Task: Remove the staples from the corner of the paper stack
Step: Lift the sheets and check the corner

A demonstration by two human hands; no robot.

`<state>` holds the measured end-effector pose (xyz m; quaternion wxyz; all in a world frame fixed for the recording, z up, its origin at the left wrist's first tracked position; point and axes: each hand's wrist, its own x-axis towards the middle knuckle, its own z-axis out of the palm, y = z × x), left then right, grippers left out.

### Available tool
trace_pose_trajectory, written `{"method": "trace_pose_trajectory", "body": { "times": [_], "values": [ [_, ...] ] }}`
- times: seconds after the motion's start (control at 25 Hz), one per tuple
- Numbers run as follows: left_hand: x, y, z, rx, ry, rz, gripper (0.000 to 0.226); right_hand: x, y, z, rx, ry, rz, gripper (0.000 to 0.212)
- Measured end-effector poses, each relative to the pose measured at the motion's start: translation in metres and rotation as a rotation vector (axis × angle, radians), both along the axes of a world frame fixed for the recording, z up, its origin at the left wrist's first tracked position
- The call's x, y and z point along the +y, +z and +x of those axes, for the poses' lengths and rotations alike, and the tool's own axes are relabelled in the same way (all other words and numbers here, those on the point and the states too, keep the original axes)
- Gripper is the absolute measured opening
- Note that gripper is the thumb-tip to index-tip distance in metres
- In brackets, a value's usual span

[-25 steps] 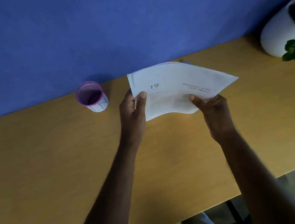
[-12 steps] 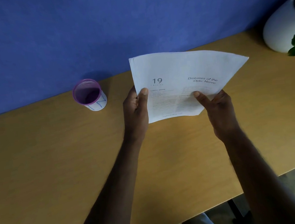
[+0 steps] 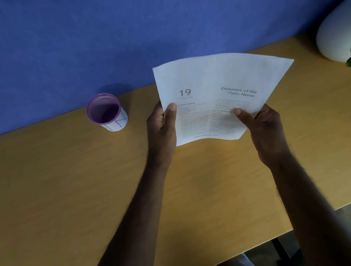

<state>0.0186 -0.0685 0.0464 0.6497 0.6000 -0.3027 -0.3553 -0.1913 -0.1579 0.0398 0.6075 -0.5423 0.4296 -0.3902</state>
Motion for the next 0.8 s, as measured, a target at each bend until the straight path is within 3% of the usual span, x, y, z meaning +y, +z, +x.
{"method": "trace_pose_trajectory", "body": {
  "times": [0.12,0.28,0.48,0.64,0.8],
  "values": [
    [-0.001,-0.003,0.002,0.095,0.061,-0.001,0.027,-0.002,0.003,-0.01,0.068,-0.001,0.007,0.019],
    [0.0,-0.008,0.011,0.485,0.171,-0.104,0.026,-0.001,0.006,-0.037,0.129,-0.04,0.061,0.028],
    [0.0,-0.021,-0.006,0.798,0.157,-0.141,0.037,0.019,0.0,-0.021,-0.25,0.09,0.193,0.042],
    [0.003,-0.031,-0.015,0.862,0.106,-0.187,0.047,0.021,-0.008,-0.008,-0.158,0.036,0.116,0.033],
    [0.018,-0.039,0.023,0.765,0.078,-0.165,0.043,-0.002,-0.006,-0.032,-0.079,0.026,0.038,0.031]
  ]
}}
